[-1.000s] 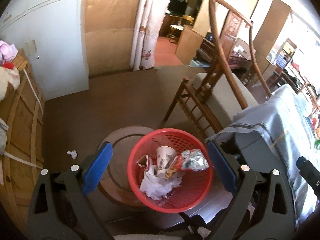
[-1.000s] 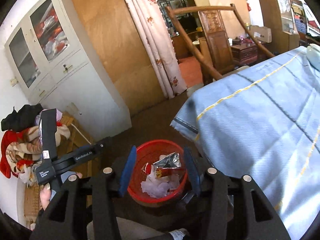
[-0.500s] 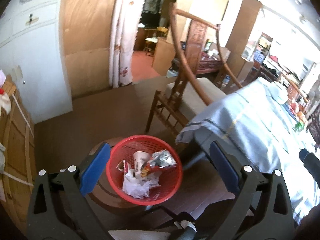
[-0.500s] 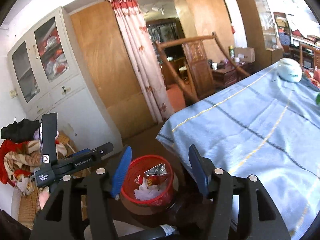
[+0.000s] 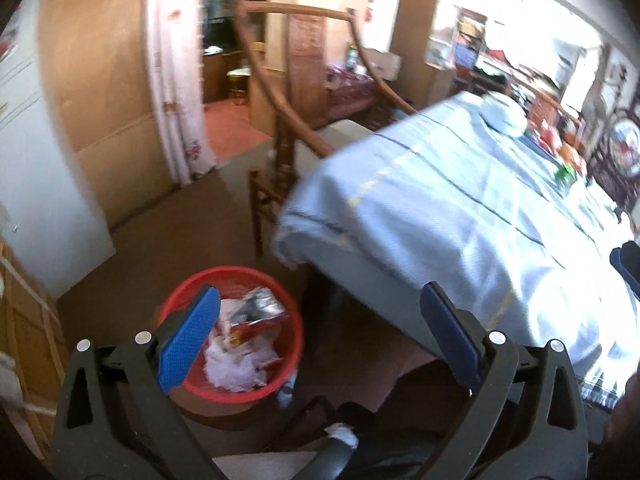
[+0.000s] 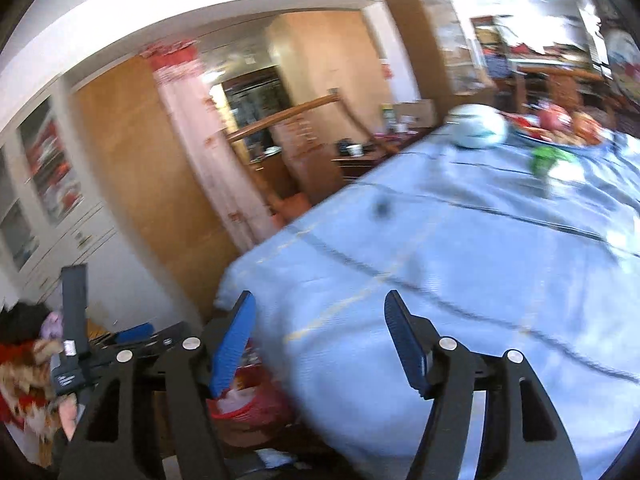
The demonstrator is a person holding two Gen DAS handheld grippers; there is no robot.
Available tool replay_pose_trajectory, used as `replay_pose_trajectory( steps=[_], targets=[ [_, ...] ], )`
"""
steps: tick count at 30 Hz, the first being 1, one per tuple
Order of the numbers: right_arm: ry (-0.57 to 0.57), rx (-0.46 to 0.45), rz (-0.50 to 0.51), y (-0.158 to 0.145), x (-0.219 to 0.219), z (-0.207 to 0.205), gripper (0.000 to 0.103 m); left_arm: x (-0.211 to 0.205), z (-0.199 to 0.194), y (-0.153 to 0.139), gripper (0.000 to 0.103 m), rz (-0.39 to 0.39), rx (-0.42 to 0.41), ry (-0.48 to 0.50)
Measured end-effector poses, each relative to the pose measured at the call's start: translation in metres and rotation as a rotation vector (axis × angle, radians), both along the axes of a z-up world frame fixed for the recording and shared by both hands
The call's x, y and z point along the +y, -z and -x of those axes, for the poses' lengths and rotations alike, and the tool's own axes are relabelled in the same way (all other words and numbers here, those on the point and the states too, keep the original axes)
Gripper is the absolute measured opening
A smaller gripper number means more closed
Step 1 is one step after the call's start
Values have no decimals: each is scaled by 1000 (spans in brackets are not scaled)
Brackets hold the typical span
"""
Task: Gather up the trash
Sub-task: 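Move both open tools back over the table, then grasp the upside-down clear plastic cup with the right tool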
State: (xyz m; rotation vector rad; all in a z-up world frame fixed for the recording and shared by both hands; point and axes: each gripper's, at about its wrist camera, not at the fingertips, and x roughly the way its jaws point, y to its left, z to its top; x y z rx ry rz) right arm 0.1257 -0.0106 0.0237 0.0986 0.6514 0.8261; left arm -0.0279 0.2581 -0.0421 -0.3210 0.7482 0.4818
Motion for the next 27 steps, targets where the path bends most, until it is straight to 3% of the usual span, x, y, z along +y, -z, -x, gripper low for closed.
replay_pose_trajectory(
  steps=[6, 13, 19, 25, 26, 27],
  targets=[
    [212, 34, 34, -1, -69, -65, 73, -28, -68, -6, 96, 55, 8, 144],
    [424, 68, 113, -1, -140, -152, 80, -61, -138, -19, 96, 65, 9, 266],
    [497, 145, 142, 17, -175, -210, 80, -90, -182, -24, 96, 53, 27, 346],
    [490, 227, 173, 48, -181, -229, 80, -122, -227, -30, 96, 52, 47, 431],
    [480, 243, 163, 51, -181, -231, 79, -128, -237, -31, 96, 62, 49, 450],
    [477, 252, 167, 52, -180, -231, 58, -134, -248, -32, 96, 73, 50, 469]
  ],
)
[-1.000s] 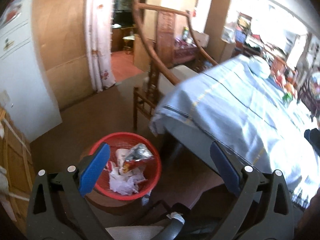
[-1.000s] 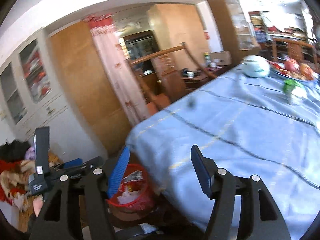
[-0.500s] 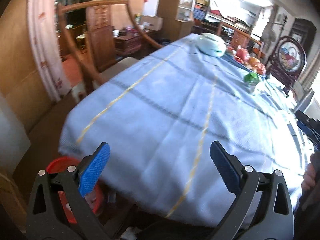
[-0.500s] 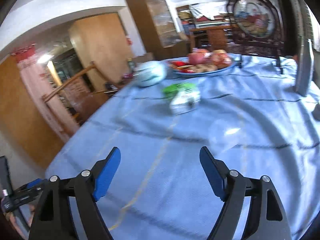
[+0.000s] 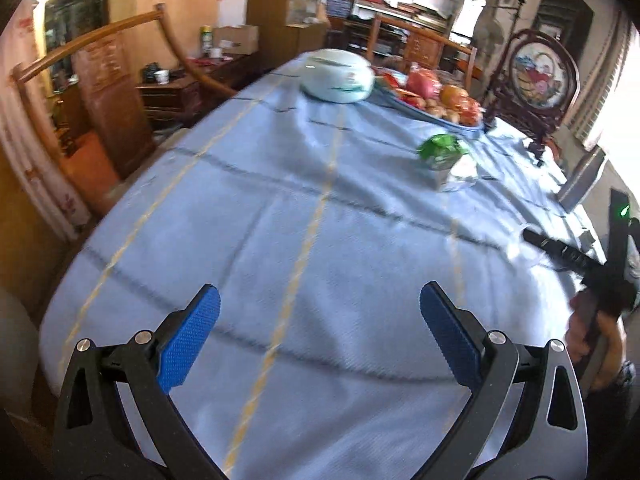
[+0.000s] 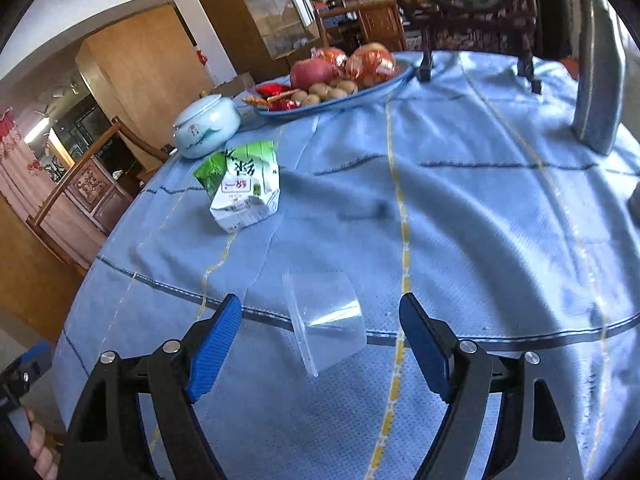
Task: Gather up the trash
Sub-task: 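Grasp the upside-down clear plastic cup with the right tool, then grasp the green-and-white drink pouch with the left tool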
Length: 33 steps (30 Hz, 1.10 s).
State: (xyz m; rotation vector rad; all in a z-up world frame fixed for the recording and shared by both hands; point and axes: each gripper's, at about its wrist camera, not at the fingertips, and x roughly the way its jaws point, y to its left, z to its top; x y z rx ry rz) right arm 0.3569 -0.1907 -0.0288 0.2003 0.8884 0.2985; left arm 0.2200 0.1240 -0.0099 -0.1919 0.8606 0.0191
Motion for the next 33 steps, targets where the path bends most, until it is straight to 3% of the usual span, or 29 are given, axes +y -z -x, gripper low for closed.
replay_pose_trajectory(
  steps=[1, 10, 18, 24, 28, 33],
  targets=[
    [-5, 13, 10, 3, 0, -2, 35, -7, -11, -2, 96, 8, 1, 21],
    [110, -42, -99, -16, -37, 4, 34, -91, -122, -8, 96, 72, 28, 181],
    [169, -51, -117, -19, -54, 0, 34, -147, -191, 6, 96, 41, 42, 201],
    [176, -52, -111, -19, -54, 0, 34, -153, -218, 27, 96, 48, 85, 182],
    [171, -48, -115, -20, -53, 0, 35, -157, -224, 37, 97, 49, 72, 194],
    [169, -42, -99, -18, -51, -1, 35, -167, -222, 42, 96, -52, 41, 205]
  ],
)
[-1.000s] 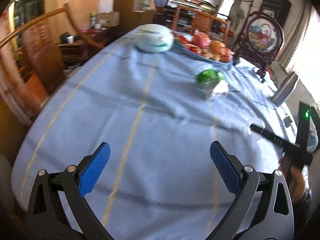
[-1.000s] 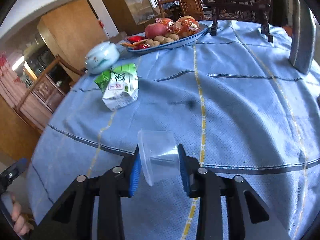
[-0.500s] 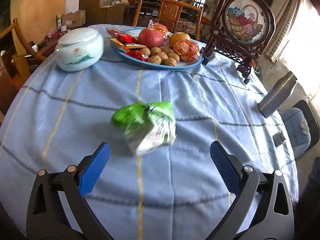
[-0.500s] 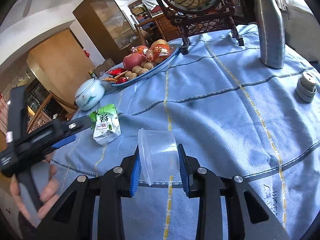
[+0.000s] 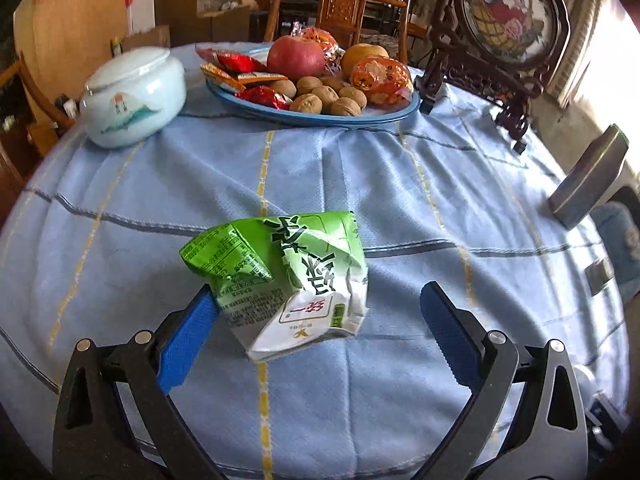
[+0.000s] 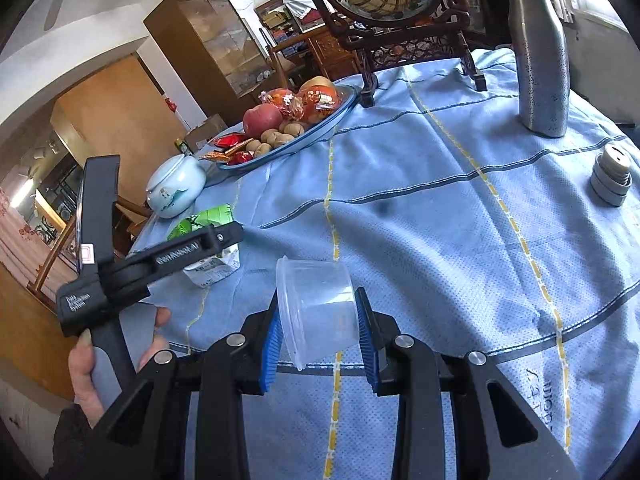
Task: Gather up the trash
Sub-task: 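Grasp the green-and-white drink pouch with the left tool, then lift the pouch and cup and carry them toward the wastebasket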
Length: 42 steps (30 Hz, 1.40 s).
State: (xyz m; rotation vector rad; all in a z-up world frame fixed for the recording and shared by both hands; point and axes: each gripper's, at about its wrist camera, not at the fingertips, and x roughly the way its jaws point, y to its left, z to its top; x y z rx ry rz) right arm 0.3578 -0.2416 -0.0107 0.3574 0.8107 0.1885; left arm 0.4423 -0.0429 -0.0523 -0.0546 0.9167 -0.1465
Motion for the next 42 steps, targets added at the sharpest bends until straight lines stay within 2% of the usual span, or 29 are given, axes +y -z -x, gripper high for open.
replay_pose_trajectory(
  steps=[5, 8, 9, 10, 12, 18, 29, 36, 42],
  targets=[
    [-7, 13, 16, 3, 4, -2, 35, -3, -3, 10, 96, -74, -1, -12],
    [-11, 24, 21, 6, 5, -3, 35, 2, -7, 13, 96, -66, 12, -19],
    [-12, 28, 21, 7, 6, -3, 35, 5, -7, 13, 91, -51, 9, -22],
    [-14, 31, 23, 8, 6, -3, 35, 7, -7, 12, 81, -42, 8, -18],
    [-15, 34, 31, 9, 8, -4, 35, 9, -7, 11, 73, -21, 14, -3],
    [-21, 45, 35, 11, 9, -6, 35, 18, 0, -3, 72, 51, -18, 1],
    [-39, 63, 57, 17, 17, -9, 35, 23, 12, -25, 72, 85, -70, 5],
    [-26, 43, 36, 11, 11, -7, 35, 21, 38, -42, 72, 40, -120, 6],
    [-45, 23, 32, 6, 16, -3, 35, 31, 87, -54, 72, -15, -163, -3]
  ],
)
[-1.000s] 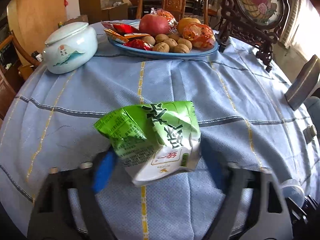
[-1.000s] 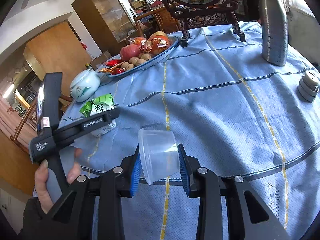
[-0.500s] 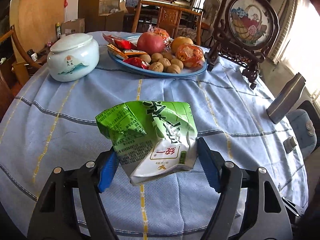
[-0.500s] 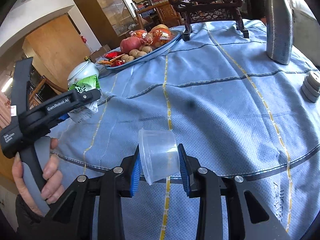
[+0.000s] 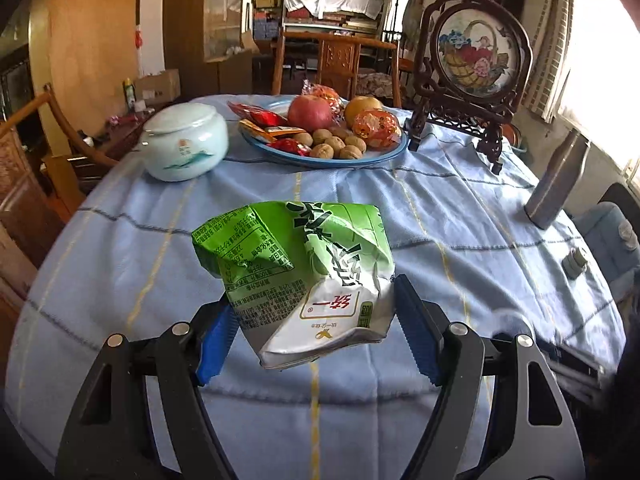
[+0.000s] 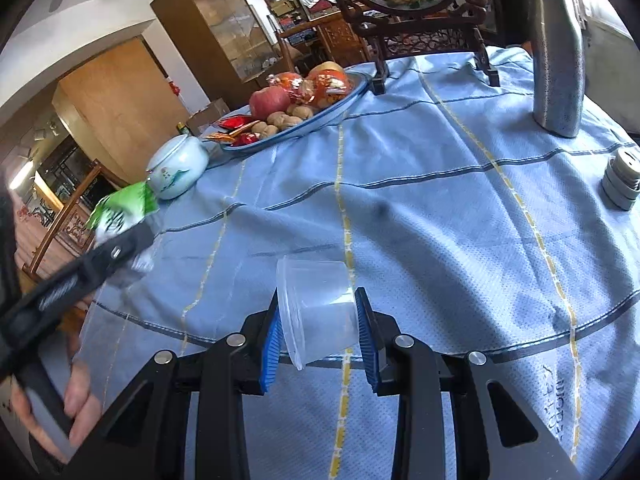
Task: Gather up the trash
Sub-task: 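Lift the pouch and cup and carry them toward the wastebasket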
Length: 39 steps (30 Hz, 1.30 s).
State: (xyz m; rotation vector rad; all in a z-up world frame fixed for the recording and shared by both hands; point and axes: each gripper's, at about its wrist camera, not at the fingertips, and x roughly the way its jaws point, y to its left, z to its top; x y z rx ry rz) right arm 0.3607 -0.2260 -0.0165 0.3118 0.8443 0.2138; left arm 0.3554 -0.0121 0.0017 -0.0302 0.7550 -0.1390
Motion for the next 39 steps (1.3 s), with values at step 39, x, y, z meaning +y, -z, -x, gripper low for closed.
replay_pose_trajectory(
  steps=[39],
  targets=[
    [-177, -241, 19, -45, 60, 117, 34, 115, 239, -26, 72, -70, -221, -318]
  ],
)
